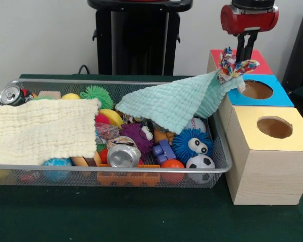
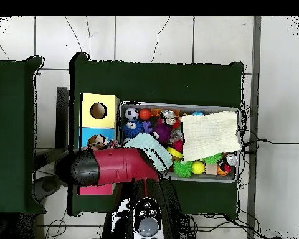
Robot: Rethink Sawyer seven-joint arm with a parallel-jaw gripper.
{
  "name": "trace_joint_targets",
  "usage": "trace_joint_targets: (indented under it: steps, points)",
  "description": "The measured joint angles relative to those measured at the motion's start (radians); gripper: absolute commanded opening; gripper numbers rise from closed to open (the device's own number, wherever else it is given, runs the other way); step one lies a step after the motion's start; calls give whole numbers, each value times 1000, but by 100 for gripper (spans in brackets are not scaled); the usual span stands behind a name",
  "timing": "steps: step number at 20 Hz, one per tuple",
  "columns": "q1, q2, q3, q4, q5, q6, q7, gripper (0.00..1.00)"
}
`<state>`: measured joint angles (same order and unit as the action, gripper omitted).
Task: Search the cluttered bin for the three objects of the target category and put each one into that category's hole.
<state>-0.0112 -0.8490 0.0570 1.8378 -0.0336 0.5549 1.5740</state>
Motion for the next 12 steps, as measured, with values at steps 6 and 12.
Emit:
trace_joint_targets:
  steps: [6, 12]
  points:
    - [11, 6, -20, -4, 17, 0, 0, 0]
    - [11, 10, -27, -5, 27, 0, 0, 0]
